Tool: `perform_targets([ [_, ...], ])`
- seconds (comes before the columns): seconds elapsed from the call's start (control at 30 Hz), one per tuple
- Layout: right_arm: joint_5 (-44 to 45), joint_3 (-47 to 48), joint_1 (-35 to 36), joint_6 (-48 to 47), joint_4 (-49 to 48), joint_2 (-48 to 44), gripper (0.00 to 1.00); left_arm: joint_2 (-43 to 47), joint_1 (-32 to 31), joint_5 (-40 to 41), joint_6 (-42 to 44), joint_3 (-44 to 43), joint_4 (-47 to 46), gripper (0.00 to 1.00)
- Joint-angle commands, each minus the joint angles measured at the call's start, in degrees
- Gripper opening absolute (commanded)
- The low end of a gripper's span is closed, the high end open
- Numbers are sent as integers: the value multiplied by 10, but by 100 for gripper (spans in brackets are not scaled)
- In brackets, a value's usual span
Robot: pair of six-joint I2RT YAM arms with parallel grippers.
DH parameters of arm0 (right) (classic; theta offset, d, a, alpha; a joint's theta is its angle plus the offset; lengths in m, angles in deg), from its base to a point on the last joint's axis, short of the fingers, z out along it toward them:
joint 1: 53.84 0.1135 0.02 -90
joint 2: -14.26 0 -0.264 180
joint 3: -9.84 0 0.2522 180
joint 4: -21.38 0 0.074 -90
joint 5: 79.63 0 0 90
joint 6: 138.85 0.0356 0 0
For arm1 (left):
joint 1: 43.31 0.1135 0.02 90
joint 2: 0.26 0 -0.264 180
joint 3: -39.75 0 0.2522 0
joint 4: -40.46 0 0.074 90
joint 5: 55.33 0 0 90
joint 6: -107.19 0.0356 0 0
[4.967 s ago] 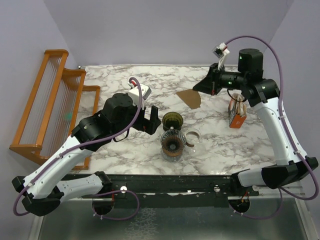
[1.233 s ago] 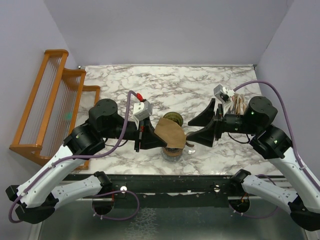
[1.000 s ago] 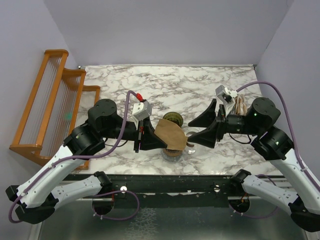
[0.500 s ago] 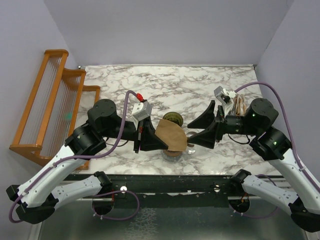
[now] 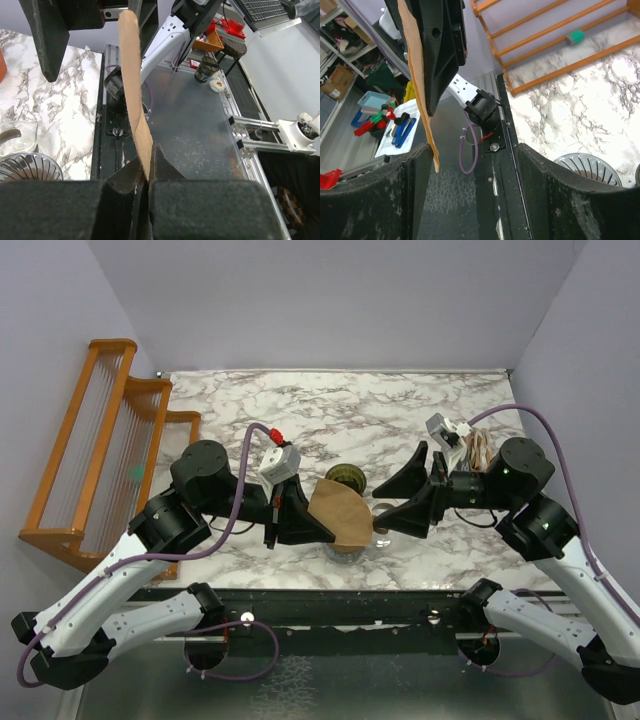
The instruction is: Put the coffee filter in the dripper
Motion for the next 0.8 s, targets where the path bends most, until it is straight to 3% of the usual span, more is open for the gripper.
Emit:
perform_targets([
  [0.0,-20,-12,3,18,-31,-6,73,10,-1,-30,-8,7,-25,0],
  [0.77,-41,-34,3,31,-71,-3,73,15,-1,-52,-16,23,-53,0],
])
